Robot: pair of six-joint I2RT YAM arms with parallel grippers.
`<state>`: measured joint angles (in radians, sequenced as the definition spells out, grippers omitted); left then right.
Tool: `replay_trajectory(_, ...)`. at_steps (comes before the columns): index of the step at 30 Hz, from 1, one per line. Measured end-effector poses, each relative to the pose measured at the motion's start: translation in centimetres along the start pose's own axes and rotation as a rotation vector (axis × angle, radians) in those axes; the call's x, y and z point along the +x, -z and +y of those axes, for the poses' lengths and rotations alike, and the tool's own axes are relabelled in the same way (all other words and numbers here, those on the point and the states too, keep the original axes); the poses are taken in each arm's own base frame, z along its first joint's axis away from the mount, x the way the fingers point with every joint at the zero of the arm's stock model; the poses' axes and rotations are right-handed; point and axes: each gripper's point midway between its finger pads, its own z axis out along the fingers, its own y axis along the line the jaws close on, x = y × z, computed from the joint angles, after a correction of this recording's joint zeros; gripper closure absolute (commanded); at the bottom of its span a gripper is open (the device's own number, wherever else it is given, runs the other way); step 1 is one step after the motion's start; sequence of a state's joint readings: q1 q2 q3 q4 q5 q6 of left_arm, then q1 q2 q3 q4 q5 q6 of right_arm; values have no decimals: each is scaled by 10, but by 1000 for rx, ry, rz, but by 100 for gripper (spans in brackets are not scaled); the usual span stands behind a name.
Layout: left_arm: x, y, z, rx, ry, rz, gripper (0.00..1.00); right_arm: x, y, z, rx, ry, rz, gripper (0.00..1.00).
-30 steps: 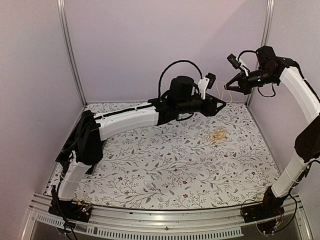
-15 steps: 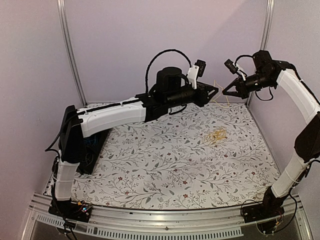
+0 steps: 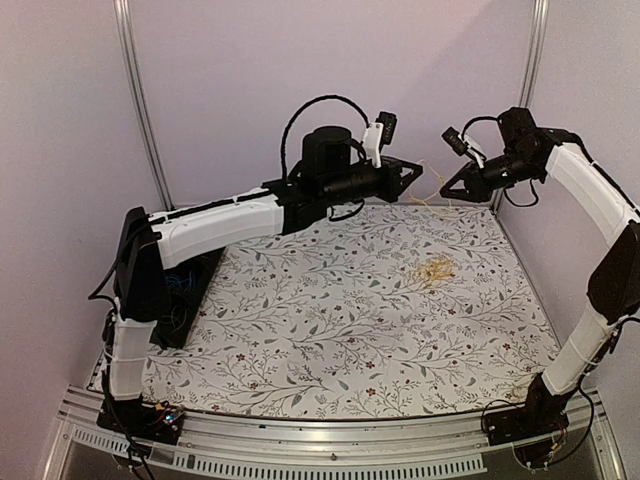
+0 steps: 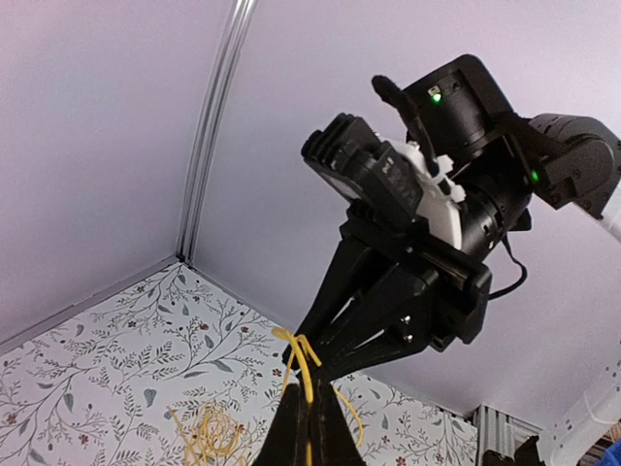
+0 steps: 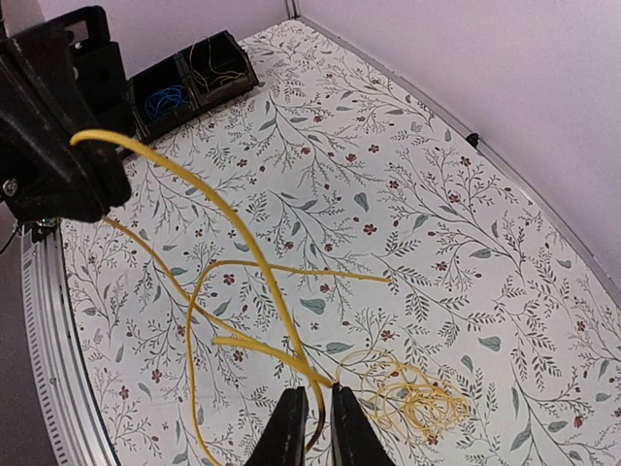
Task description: Untangle the cables
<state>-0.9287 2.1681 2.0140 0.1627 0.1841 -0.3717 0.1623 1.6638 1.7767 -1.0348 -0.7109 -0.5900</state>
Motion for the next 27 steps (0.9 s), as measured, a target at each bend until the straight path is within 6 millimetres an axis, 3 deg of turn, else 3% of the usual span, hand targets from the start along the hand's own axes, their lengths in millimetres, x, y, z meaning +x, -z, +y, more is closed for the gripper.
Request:
replay_trajectory(3,-2,1,-7,36,17,6,100,-2,-8,-3,-6,-21,-4,66)
replay_trajectory(7,-9,8,-16,65,31,4,100,-10,-27,-6,-36,-25,-2,65)
replay_trajectory(13,-22,16,-23,78,39,-14,100,-17,-54,-8,-64,-45,-2,76)
replay_trajectory(17,-27,18,-25,77,42,-21,100,-10,-66,-29,-9,-86,6,79)
replay_trajectory(20,-31,21,-23,57,35,-26,100,15,-78,-58,58,-159,42,79)
replay_trajectory(24,-49,35,-20,-1,-7,-42,100,68,-94,-106,149,-277,119,78)
replay_trajectory(27,-71,51,-16,-57,-31,-69,100,113,-103,-122,185,-354,198,77)
